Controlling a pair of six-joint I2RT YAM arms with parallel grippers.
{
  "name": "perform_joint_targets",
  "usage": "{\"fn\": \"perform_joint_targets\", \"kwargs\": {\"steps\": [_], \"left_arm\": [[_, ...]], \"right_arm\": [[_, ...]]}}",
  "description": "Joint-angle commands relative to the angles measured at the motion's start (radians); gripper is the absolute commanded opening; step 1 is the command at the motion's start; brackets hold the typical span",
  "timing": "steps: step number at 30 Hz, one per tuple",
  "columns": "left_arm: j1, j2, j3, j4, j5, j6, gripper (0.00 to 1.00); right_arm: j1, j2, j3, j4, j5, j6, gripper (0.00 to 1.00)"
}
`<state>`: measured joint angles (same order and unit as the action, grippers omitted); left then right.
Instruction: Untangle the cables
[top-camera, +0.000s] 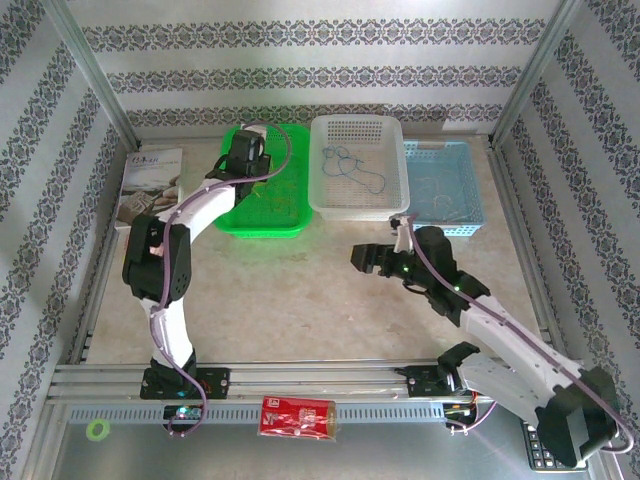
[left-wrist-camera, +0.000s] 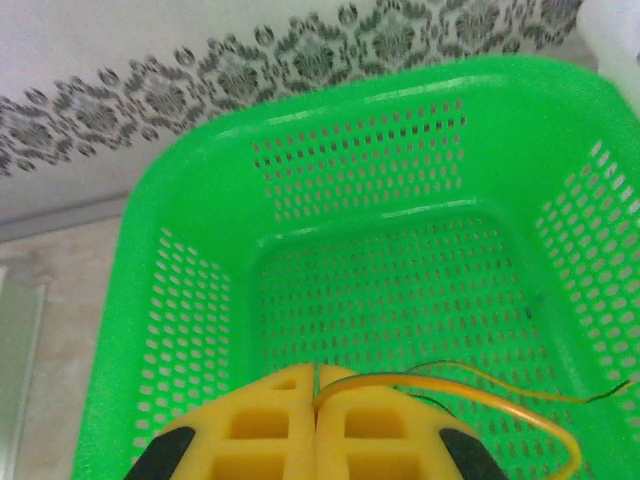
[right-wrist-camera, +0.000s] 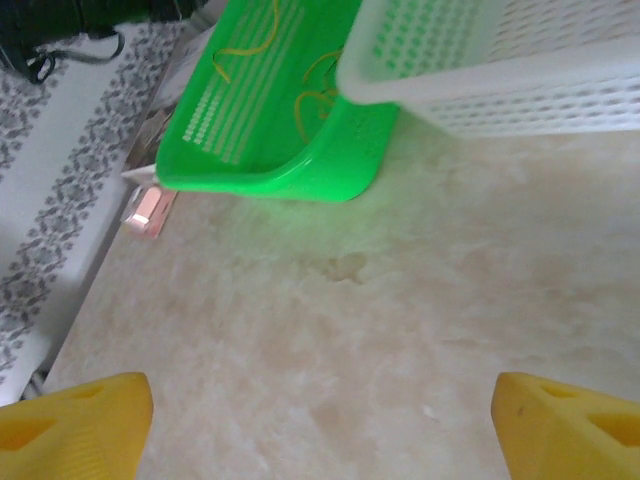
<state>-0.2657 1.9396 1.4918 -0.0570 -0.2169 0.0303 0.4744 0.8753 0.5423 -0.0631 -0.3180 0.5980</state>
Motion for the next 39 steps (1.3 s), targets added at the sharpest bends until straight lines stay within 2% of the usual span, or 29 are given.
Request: {"fn": "perform_joint_targets", "kwargs": {"steps": [1, 3, 5, 9, 14, 19, 24, 27, 33, 36, 39], "left_arm": [[0.018, 0.022, 0.078, -0.085, 0.042, -0.007, 0.13], [0.02, 0.041, 0.125, -0.134, 0.047, -0.013, 0.64], [0.022, 0.051, 0.171, -0.188, 0.052, -0.018, 1.0], [0.025, 0.021, 0.219, -0.267, 0.089, -0.03, 1.0], [0.028, -0.092, 0.179, -0.287, 0.183, -0.082, 1.0], [0.028, -0.295, -0.017, -0.186, 0.295, -0.195, 1.0], [0.028, -0.535, -0.25, -0.076, 0.329, -0.292, 1.0], [0.028, -0.688, -0.385, -0.034, 0.306, -0.314, 1.0], [0.028, -0.978, -0.647, 0.029, 0.153, -0.254, 1.0], [0.028, -1.064, -0.752, 0.045, 0.085, -0.183, 1.0], [0.032, -1.087, -0.848, 0.11, -0.01, -0.113, 1.0]], "right_arm": [[-0.029, -0.052, -0.022, -0.112, 0.057, -0.027, 0.94], [-0.042, -0.074, -0.016, -0.149, 0.097, -0.036, 0.96], [-0.043, -0.092, -0.01, -0.178, 0.152, -0.046, 0.98], [-0.045, -0.146, -0.003, -0.21, 0.286, -0.064, 0.98], [-0.048, -0.218, -0.01, -0.215, 0.461, -0.096, 0.98], [-0.051, -0.27, -0.032, -0.151, 0.579, -0.117, 0.98], [-0.066, -0.283, -0.04, -0.069, 0.655, -0.153, 0.98], [-0.072, -0.227, -0.001, -0.07, 0.688, -0.217, 0.98], [-0.086, -0.109, 0.008, 0.049, 0.666, -0.426, 0.98], [-0.109, -0.052, -0.003, 0.104, 0.631, -0.504, 0.98], [-0.16, 0.015, -0.017, 0.14, 0.584, -0.511, 0.98]]}}
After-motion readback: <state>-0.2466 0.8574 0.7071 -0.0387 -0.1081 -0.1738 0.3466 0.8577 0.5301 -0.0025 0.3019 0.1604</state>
